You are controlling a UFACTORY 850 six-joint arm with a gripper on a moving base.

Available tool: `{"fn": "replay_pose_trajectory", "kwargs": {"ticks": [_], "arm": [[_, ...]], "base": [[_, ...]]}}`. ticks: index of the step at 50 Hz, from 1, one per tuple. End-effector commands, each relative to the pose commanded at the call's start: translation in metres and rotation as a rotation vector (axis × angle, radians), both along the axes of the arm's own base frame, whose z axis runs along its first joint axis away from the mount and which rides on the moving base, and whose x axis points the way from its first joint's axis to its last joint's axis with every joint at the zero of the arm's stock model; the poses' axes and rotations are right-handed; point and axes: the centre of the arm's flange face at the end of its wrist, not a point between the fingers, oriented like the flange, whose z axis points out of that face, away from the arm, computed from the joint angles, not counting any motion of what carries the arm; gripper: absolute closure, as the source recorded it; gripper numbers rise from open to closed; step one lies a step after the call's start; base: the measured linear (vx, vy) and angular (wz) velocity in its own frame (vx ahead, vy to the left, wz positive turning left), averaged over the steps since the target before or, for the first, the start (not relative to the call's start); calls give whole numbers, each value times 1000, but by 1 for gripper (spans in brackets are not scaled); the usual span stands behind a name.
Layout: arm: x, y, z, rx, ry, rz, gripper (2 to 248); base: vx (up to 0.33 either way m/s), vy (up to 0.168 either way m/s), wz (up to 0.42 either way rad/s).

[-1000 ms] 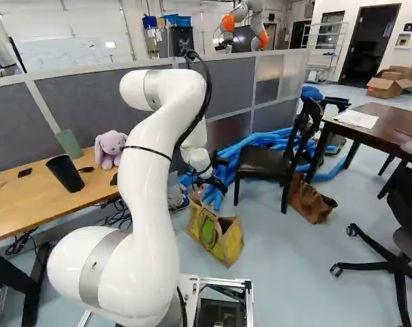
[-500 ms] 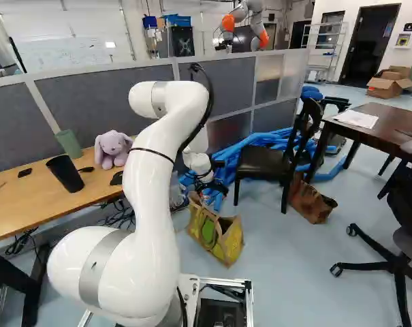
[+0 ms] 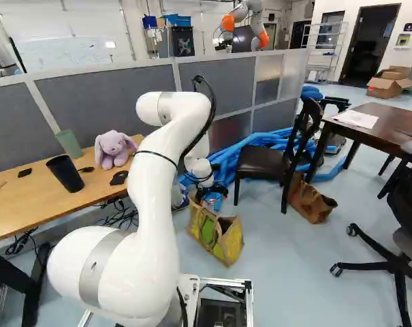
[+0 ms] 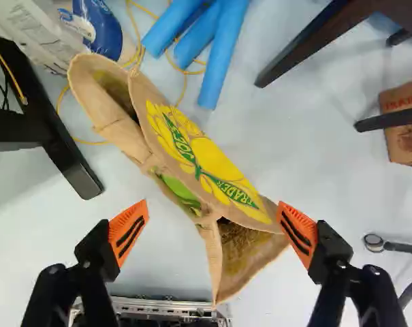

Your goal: Pick up the bag on the ground and place it on the table

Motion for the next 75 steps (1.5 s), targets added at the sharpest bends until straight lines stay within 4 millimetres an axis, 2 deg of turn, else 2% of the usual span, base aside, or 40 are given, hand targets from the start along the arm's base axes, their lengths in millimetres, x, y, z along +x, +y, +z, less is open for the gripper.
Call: {"fn": "replay_pose_trajectory", "kwargs": {"ticks": [54,75], "arm": [[7,-1,-81,-121,85,550,3],[8,-1,-113,-124,97,582,3]], "base": [[0,0,0],[0,0,0]]}}
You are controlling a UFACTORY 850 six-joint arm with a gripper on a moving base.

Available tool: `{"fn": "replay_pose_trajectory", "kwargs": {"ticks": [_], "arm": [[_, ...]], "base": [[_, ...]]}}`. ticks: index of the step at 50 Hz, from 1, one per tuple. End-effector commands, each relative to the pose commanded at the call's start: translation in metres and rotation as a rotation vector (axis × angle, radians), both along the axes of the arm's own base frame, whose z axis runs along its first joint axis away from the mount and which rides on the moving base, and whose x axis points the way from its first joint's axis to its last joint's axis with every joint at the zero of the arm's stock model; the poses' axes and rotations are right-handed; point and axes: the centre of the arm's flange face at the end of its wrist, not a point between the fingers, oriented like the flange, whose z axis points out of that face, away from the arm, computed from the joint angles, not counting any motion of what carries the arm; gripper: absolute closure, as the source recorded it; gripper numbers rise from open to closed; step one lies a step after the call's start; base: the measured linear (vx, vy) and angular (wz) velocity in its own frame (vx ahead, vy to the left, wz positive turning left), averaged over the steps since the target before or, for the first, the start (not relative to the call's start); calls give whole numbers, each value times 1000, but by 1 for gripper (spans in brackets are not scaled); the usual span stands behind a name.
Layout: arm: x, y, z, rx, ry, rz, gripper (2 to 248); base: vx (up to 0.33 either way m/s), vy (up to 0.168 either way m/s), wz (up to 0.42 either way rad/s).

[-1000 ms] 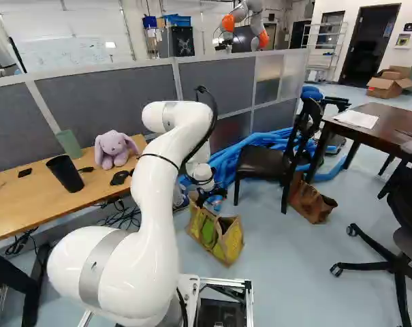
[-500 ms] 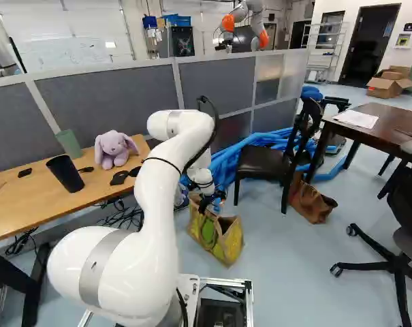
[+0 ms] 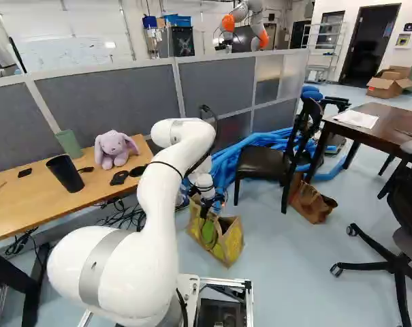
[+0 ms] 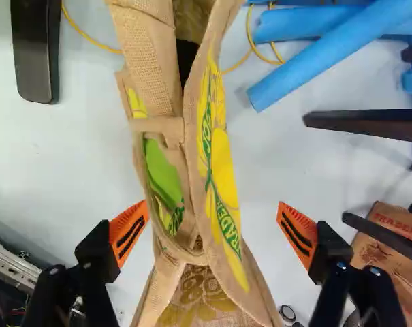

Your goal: Pick up the bag on the ground and place it on the table

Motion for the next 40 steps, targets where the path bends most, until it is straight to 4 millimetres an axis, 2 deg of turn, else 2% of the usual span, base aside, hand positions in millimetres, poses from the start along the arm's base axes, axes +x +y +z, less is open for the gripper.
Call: {"fn": "replay_pose_trajectory", "kwargs": {"ticks": [40], "arm": [[1,0,-61,1,11,0,3]], "base": [[0,0,0]]}}
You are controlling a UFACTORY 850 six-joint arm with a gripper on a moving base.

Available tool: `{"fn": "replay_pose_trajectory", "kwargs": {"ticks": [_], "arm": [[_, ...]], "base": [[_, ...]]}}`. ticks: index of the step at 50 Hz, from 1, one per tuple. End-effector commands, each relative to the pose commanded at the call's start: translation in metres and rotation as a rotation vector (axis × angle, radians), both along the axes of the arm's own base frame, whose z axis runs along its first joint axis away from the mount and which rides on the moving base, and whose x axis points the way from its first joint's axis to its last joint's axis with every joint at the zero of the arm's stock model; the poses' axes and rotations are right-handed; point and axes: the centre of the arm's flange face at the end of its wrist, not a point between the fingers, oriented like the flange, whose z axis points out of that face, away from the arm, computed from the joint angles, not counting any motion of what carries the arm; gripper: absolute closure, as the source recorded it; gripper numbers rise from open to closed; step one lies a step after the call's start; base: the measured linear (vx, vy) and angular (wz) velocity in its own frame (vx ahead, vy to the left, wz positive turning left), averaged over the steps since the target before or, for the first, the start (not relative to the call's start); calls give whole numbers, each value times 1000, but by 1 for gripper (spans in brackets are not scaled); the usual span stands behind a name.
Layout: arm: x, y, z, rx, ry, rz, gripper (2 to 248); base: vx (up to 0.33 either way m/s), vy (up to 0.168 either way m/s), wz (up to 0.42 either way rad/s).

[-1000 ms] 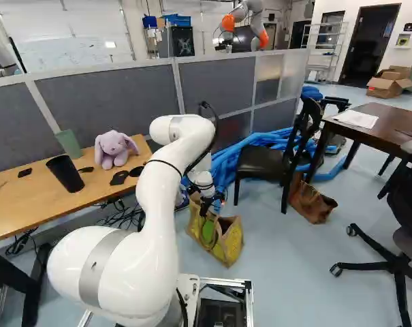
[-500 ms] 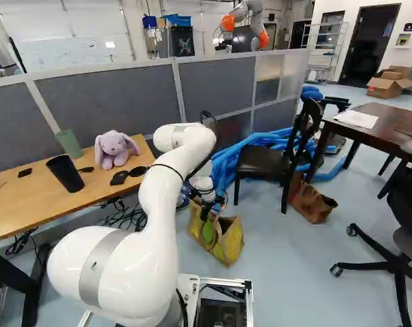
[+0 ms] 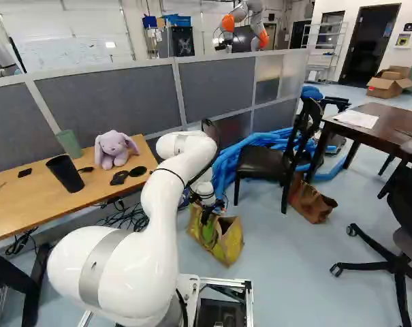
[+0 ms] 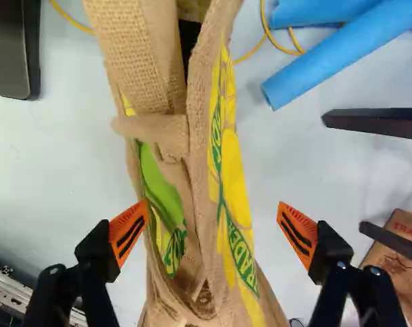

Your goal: Pick up the bag on the ground and place it on the table

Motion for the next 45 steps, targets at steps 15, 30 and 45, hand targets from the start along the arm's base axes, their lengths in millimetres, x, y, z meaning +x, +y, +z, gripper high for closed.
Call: {"fn": "replay_pose_trajectory", "kwargs": {"ticks": [15,30,45], "arm": [[-1,0,-22,0,1,0,3],[-2,0,-45,0,0,0,3],[-2,0,-55,0,-1,0,48]], "base": [[0,0,0],[0,0,0],[0,0,0]]}}
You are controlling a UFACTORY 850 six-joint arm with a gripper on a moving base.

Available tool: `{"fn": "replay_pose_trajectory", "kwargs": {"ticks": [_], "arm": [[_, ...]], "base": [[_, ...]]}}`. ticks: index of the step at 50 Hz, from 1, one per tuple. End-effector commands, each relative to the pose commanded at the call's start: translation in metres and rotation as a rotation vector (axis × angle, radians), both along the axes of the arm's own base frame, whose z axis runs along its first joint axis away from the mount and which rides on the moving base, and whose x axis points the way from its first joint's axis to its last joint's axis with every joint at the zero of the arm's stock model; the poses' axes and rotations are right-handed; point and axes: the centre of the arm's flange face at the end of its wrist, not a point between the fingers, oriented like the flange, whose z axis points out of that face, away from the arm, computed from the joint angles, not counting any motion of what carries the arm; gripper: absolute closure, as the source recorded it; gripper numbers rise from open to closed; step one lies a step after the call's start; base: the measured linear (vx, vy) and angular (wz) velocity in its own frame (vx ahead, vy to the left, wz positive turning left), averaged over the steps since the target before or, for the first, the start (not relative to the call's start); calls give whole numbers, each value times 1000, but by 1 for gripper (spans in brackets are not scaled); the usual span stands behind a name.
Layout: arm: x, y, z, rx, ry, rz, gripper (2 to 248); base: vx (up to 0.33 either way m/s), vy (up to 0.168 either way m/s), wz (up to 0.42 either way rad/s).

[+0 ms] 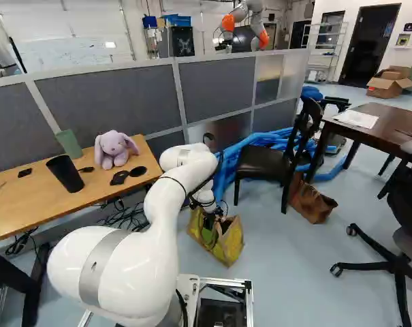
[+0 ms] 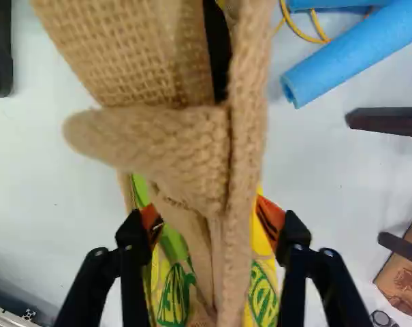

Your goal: Pick up the bag on the ground and place it on the table

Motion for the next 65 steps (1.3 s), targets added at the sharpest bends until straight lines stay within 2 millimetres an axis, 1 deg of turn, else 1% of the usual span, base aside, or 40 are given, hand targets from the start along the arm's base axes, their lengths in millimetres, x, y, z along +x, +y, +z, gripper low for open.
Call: {"fn": "replay_pose_trajectory", "kwargs": {"ticks": [1,2,6,7,11,12,17,18,22,23,33,65], "arm": [[0,0,0,0,0,0,48],[0,0,0,0,0,0,87],[0,0,0,0,0,0,87],[0,0,0,0,0,0,124],[0,0,0,0,0,0,124],[0,0,0,0,0,0,160],[0,0,0,0,0,0,160],[0,0,0,0,0,0,195],[0,0,0,0,0,0,195],[0,0,1,0,0,0,228],[1,0,12,0,1,0,229],[2,0,60,0,1,0,229]], "base": [[0,0,0],[0,0,0],[0,0,0],[0,0,0],[0,0,0],[0,0,0],[0,0,0],[0,0,0],[0,0,0],[0,0,0],[0,0,0],[0,0,0]]}}
